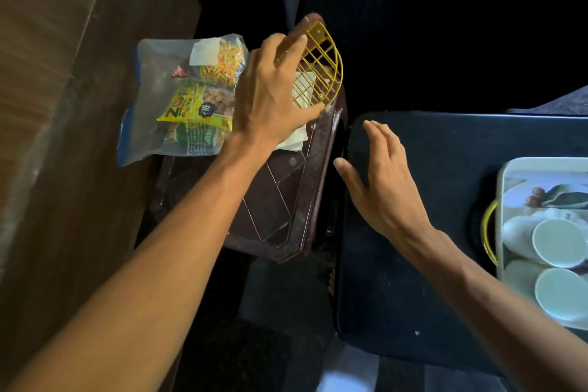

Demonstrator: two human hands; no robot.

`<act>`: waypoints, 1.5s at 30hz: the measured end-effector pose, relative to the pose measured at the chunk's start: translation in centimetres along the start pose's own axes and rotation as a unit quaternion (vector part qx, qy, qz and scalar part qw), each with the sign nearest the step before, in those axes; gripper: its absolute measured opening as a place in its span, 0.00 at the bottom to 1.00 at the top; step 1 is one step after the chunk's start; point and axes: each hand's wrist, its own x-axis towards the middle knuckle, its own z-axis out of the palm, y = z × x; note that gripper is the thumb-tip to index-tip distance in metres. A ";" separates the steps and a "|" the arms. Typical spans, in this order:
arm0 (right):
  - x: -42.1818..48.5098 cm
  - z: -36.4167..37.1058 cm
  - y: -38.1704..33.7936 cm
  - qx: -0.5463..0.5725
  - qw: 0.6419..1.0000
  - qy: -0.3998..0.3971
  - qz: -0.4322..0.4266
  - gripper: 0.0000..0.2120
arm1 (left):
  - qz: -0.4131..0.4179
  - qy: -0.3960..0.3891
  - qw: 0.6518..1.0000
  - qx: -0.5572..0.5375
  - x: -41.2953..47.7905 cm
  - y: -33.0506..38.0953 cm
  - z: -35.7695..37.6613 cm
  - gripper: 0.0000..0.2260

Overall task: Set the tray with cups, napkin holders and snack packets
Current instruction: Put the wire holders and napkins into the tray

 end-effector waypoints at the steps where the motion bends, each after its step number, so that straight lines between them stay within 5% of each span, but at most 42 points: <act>1: -0.3 -0.4 -0.2 0.052 0.998 0.016 0.019 0.33 | -0.018 0.027 0.999 -0.041 -0.6 0.4 -0.6 0.40; 5: -1.4 -2.8 -0.9 0.222 0.970 0.071 0.076 0.25 | -0.112 0.088 0.956 -0.255 -4.3 3.0 -2.2 0.37; 8: -2.7 -5.0 -0.7 0.296 0.950 0.069 0.072 0.24 | -0.207 0.043 0.868 -0.450 -7.7 6.3 -2.0 0.34; 12: -4.9 -7.3 1.1 0.315 0.947 0.013 0.061 0.26 | -0.255 0.000 0.783 -0.568 -11.8 10.9 -0.1 0.29; 17: -8.6 -10.1 4.8 0.296 0.953 -0.008 0.069 0.20 | -0.274 -0.043 0.745 -0.607 -15.1 17.7 1.7 0.28; 26: -15.5 -19.5 12.4 0.268 0.953 0.078 0.122 0.19 | -0.258 -0.035 0.755 -0.601 -17.8 33.9 1.8 0.24; 30: -18.2 -24.5 16.3 0.259 0.951 0.095 0.140 0.19 | -0.249 -0.075 0.701 -0.665 -17.2 40.9 2.0 0.20; 37: -20.7 -31.1 24.1 0.288 0.927 0.117 0.210 0.16 | -0.254 -0.258 0.617 -0.699 -15.0 48.7 3.9 0.18; 45: -20.2 -31.7 30.9 0.300 0.900 0.107 0.298 0.16 | -0.339 -0.327 0.587 -0.659 -14.0 53.6 9.6 0.29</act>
